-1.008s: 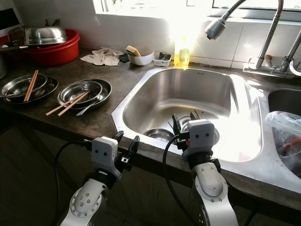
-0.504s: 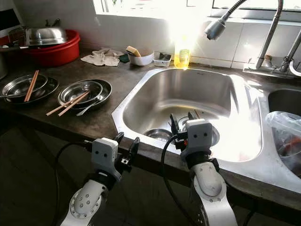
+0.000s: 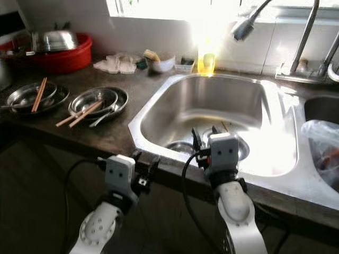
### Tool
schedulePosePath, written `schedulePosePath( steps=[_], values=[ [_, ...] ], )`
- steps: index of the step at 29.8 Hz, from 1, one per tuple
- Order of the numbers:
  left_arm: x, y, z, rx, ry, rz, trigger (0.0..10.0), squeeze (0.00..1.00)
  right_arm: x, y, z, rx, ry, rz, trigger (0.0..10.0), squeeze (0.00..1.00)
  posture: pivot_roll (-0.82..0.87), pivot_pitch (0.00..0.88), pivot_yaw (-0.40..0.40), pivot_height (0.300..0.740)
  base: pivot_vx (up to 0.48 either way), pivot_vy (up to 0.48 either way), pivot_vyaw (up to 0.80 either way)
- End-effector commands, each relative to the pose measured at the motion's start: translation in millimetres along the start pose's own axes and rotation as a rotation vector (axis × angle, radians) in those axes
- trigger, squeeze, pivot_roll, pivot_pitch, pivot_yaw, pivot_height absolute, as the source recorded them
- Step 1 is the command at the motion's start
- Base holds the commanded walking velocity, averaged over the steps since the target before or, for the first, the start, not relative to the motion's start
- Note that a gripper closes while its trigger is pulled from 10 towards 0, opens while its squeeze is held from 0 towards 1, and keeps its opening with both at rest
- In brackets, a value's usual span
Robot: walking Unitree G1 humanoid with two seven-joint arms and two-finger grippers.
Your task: Kitchen organization
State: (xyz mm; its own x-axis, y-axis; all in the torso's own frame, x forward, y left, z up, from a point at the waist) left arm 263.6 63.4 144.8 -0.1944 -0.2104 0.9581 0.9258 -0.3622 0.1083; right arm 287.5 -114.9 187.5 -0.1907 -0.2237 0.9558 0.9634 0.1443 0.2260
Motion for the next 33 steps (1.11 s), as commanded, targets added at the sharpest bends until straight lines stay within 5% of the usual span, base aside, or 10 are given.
schedulePosePath(
  steps=[1, 33],
  values=[
    [-4.5, -0.3, -1.5, -0.009, 0.000, 0.024, 10.0, 0.00, 4.3, -0.5, 1.8, 0.000, -0.001, -0.012, 10.0, 0.00, 0.03, 0.032, 0.017, 0.740, -0.307, 0.000, 0.00],
    [-6.8, -1.7, -1.1, -0.010, 0.002, 0.032, 10.0, 0.00, 3.0, 0.4, 3.3, -0.004, 0.005, -0.006, 10.0, 0.00, 0.04, 0.042, 0.018, 0.740, -0.325, 0.000, 0.00]
  ],
)
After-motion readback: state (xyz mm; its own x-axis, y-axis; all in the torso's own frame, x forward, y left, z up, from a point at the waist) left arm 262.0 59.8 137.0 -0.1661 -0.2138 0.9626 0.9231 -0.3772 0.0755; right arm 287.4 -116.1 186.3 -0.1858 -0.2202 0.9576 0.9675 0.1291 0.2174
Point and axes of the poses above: a point about 5 cm out from each wrist's last joint towards the gripper, its own y axis pointing out of the wrist towards the gripper, its own x axis along the axis of the wrist's last joint, z = x × y, the point moved 4 cm from there along y, pointing out of the wrist towards the gripper, and after that the axes turned 14 degrees about y, right-handed, at the moved point
